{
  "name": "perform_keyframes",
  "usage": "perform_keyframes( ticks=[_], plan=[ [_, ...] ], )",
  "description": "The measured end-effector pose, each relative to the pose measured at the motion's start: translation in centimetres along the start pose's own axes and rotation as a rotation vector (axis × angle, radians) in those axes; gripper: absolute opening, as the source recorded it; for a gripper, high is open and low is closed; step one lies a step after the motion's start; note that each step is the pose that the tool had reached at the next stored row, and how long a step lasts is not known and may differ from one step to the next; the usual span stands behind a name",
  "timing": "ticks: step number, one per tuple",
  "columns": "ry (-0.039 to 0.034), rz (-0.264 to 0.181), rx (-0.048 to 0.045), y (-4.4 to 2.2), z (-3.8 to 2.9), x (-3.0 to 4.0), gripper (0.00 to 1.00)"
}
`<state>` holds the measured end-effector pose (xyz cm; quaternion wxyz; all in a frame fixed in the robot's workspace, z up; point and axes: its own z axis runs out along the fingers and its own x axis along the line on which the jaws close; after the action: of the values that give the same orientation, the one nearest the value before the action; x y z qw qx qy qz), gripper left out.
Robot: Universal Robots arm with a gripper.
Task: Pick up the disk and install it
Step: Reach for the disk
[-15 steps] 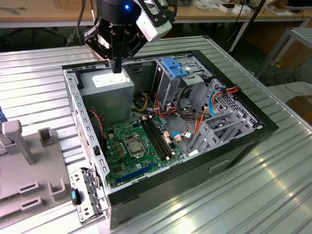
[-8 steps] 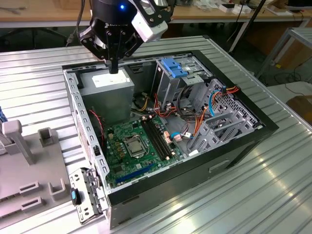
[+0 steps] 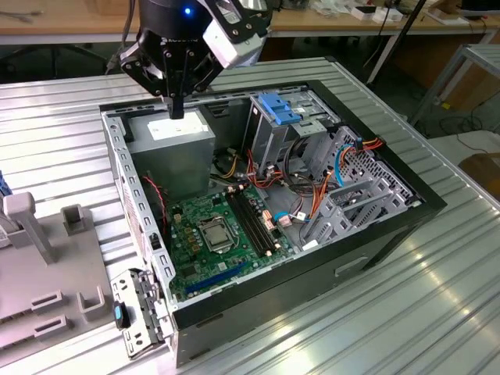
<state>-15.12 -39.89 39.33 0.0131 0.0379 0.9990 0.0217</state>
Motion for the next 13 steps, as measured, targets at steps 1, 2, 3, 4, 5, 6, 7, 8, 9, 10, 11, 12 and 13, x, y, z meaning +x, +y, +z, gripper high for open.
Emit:
perform_keyframes(
  ticks=[1,2,3,4,5,6,7,8,9,10,11,12,13],
  plan=[
    [0.0000,0.000,0.0001,-0.01,0.00,0.10,0.11],
    [0.0000,0.000,0.0000,-0.01,-0.01,0.17,0.11],
    [0.0000,0.000,0.0000,-0.02,-0.01,0.30,0.11],
    [0.0000,0.000,0.0000,-0.03,-0.01,0.41,0.11],
    [0.0000,0.000,0.0001,-0.04,-0.02,0.47,0.11],
    [0.0000,0.000,0.0001,-0.05,-0.02,0.60,0.11],
    [0.0001,0.000,0.0001,-0.06,-0.02,0.73,0.11],
    [0.0000,0.000,0.0000,-0.07,-0.02,0.85,0.11],
    [0.0001,0.000,0.0001,-0.08,-0.03,0.98,0.11],
    [0.0001,0.000,0.0001,-0.09,-0.04,1.12,0.11],
    [0.0001,0.000,0.0001,-0.09,-0.04,1.23,0.11],
    [0.0000,0.000,0.0001,-0.10,-0.04,1.37,0.11],
    [0.0000,0.000,0.0000,-0.11,-0.04,1.47,0.11]
  ],
)
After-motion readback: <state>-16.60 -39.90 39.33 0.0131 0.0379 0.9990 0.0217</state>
